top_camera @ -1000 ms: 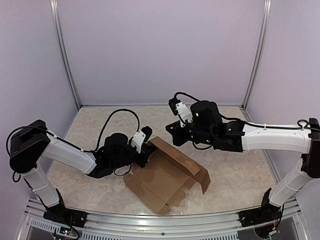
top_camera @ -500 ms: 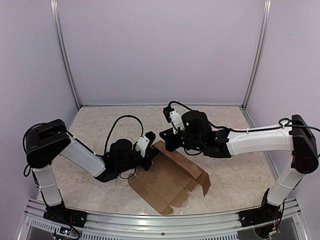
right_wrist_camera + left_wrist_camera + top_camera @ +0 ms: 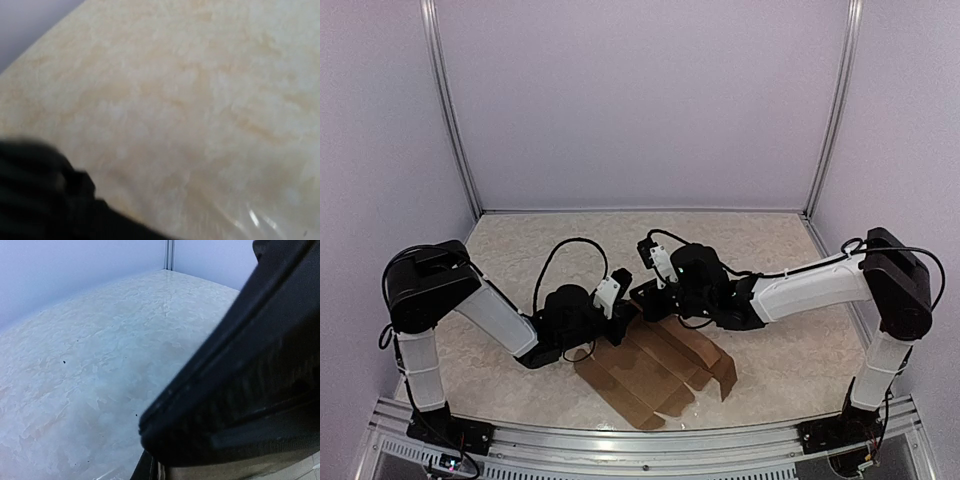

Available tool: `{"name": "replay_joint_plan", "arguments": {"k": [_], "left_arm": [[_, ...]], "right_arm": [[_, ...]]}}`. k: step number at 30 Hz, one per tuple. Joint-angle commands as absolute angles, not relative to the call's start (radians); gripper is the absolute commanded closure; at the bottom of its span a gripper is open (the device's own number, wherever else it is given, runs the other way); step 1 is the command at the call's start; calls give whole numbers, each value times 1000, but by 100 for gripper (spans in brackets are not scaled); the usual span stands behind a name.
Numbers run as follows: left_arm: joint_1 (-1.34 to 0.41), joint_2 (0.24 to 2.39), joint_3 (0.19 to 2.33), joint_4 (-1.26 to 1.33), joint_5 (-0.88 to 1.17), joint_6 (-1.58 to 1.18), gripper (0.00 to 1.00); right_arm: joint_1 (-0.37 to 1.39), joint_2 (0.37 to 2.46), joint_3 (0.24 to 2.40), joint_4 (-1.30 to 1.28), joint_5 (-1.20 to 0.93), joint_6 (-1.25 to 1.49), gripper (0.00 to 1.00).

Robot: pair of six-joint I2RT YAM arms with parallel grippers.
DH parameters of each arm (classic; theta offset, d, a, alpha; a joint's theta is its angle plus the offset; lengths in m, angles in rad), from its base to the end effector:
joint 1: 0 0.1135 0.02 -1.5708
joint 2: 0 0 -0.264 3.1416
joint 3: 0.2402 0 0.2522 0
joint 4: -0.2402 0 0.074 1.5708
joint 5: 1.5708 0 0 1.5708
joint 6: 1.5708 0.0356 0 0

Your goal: Fold the paper box

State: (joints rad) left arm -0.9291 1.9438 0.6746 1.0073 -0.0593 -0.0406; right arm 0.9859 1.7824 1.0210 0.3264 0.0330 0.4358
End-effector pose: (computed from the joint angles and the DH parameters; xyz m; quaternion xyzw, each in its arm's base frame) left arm 0.2124 -0.2808 0.1149 0.3245 0.7238 -0.2628 0.5493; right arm 0.2183 0.3275 0.1999 -0.2204 0.8136 0.3404 0.4166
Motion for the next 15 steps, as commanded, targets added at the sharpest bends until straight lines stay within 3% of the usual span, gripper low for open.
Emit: {"name": "replay_joint_plan", "arguments": {"k": [1, 15], "left_arm": [[-941, 1970, 677, 1072, -72, -61, 87], [-975, 1975, 663, 1031, -132, -69, 83]], "right_arm": [[980, 1824, 974, 342, 3, 476, 100], [992, 1849, 954, 361, 6, 505, 100]]}}
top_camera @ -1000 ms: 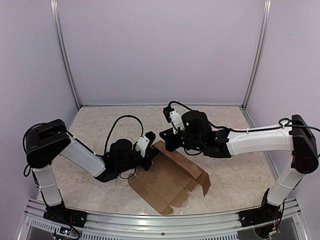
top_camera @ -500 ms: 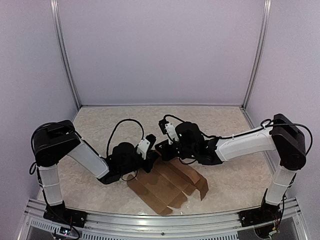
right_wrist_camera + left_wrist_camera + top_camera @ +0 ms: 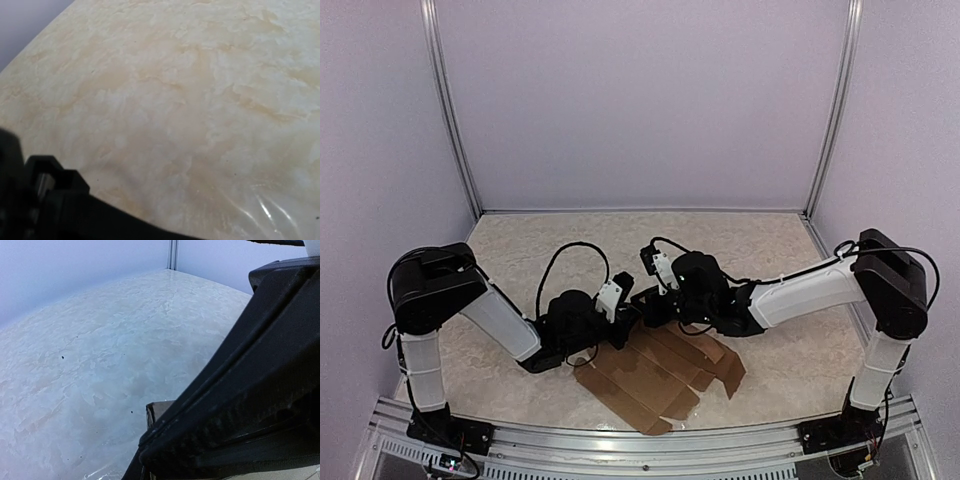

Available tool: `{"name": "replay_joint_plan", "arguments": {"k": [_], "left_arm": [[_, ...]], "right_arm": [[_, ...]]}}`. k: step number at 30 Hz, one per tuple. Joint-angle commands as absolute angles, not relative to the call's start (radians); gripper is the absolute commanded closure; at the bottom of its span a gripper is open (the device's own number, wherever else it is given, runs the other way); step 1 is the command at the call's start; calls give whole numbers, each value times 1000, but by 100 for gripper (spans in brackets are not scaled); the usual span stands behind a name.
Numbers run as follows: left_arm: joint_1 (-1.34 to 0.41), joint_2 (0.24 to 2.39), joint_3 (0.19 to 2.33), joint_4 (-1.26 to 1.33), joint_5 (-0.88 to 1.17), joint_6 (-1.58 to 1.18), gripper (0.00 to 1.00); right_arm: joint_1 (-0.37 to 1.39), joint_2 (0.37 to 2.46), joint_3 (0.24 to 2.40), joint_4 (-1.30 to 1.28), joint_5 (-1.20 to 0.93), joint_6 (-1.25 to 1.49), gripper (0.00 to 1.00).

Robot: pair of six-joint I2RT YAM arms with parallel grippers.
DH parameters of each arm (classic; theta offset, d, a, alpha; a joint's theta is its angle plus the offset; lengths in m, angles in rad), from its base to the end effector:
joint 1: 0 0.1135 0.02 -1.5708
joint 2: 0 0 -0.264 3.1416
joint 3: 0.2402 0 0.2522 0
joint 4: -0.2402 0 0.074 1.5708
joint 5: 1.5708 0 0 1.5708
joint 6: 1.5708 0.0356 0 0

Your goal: Fold the paper box

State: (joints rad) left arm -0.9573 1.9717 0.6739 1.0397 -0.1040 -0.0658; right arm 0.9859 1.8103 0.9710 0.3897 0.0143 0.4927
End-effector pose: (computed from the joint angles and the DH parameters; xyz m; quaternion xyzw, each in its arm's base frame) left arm 0.2060 -0.2862 0.1089 0.3125 0.7275 -0.2624 0.5515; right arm 0.2155 0.3246 0.1801 -0.2030 0.8222 0.3538 0.3970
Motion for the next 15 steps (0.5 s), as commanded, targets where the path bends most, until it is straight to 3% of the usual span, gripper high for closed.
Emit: {"name": "replay_joint_plan", "arguments": {"k": [1, 15], "left_arm": [[-975, 1973, 661, 1030, -136, -70, 83], [-992, 1988, 588, 1141, -152, -229, 82]], "right_arm": [[995, 1854, 956, 361, 6, 507, 100], [1075, 1899, 975, 316, 96, 473, 100]]}}
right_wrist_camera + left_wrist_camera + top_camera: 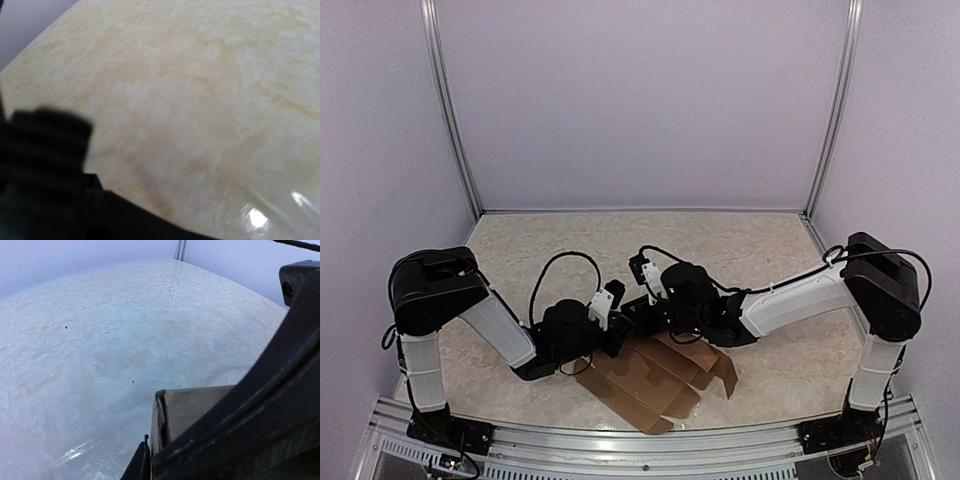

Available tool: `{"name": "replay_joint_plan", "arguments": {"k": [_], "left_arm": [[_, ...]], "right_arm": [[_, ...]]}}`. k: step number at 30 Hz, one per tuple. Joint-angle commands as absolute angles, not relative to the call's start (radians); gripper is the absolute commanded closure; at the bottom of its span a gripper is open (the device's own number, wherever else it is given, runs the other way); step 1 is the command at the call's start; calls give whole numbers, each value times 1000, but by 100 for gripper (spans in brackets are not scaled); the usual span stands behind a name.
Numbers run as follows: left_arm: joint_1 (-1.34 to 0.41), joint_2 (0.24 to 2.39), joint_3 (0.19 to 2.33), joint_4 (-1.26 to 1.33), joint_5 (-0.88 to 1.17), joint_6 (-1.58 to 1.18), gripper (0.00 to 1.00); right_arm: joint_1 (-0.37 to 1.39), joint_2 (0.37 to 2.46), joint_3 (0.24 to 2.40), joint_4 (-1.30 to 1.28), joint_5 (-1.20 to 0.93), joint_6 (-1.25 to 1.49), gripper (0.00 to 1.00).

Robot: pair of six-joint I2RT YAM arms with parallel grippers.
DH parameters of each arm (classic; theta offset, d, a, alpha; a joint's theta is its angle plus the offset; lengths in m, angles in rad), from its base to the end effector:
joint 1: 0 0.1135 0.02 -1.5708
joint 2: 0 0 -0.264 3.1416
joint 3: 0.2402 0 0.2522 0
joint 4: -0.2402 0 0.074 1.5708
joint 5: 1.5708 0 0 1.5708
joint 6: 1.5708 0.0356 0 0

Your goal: Fold the paper box

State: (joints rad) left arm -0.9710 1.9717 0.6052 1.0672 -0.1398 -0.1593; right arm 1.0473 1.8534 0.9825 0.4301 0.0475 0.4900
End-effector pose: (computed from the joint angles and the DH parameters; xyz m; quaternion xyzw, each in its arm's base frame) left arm 0.1937 -0.2744 0.0967 0.2788 0.7538 -0.2698 0.5303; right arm 0.1996 0.3425 0.1716 -0.2200 0.8153 0.3577 0.3987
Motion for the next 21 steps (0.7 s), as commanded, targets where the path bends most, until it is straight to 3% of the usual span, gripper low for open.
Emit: {"name": "replay_joint_plan", "arguments": {"k": [1, 13, 17, 21], "left_arm": [[-998, 1997, 590, 1145, -158, -231, 82], [-1050, 2015, 623, 1082, -241, -188, 82], [-1071, 2030, 669, 1014, -286, -159, 100], [-1078, 2036, 676, 999, -341, -151, 100]], "right_arm": [[1081, 1900, 974, 309, 112, 471, 100], [1096, 1907, 969, 303, 136, 480, 100], [1095, 1904, 969, 314, 133, 490, 100], [1095, 1901, 958, 322, 136, 504, 100]]}}
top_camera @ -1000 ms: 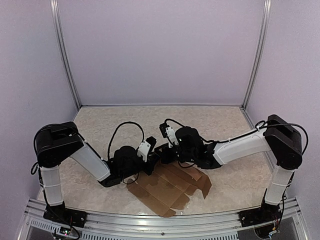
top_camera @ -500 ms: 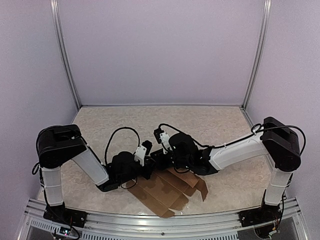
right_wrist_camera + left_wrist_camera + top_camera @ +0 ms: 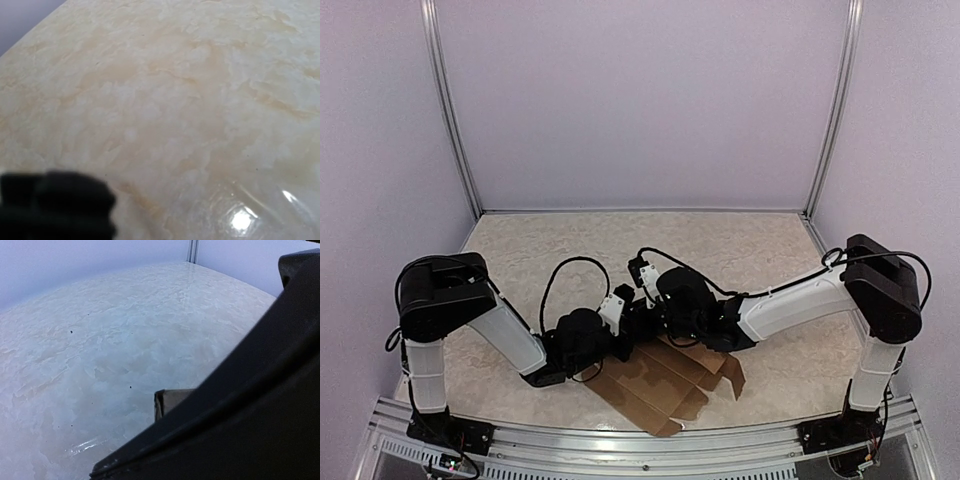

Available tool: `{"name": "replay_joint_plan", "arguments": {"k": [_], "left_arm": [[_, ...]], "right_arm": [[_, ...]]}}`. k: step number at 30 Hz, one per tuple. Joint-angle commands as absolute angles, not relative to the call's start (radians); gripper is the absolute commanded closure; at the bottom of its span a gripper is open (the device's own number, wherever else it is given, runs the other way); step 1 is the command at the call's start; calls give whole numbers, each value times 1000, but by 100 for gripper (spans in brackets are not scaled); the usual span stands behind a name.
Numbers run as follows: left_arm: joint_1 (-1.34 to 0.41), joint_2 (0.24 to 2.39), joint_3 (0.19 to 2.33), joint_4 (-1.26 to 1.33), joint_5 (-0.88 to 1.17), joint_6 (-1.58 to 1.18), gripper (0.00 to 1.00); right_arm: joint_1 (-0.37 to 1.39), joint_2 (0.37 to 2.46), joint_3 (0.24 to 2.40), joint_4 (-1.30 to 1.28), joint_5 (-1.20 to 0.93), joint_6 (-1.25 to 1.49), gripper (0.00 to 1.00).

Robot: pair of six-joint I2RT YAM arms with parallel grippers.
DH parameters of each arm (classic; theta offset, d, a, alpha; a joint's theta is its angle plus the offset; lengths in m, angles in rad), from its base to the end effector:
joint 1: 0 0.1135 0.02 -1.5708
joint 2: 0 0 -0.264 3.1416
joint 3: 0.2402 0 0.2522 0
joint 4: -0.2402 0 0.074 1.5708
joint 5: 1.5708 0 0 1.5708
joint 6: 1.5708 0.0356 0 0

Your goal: Fold the paper box

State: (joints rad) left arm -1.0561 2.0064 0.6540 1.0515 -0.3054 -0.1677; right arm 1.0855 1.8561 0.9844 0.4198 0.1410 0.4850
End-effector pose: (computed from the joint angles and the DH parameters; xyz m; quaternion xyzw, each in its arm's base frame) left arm 0.1797 -0.2960 0.0947 0.2605 0.7573 -0.2365 0.5502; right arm 0.1892 0.3481 0.1702 -0.2143 0.8187 0.3321 0.4166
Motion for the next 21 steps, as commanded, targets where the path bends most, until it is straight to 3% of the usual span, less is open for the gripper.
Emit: {"name": "replay_joint_plan", "arguments": {"k": [1, 11, 14, 21], "left_arm": [[-1078, 2035, 674, 1001, -349, -148, 100], [-1082, 2010, 661, 994, -438, -126, 100], [-1083, 2002, 658, 990, -439, -122, 100], [-1086, 1984, 653, 971, -501, -117, 100]], "right_arm": [[1095, 1899, 958, 321, 136, 506, 100], [1096, 1837, 938, 303, 176, 507, 100], [1097, 1801, 928, 292, 174, 501, 94], [1096, 1705, 886, 284, 197, 491, 91]]}}
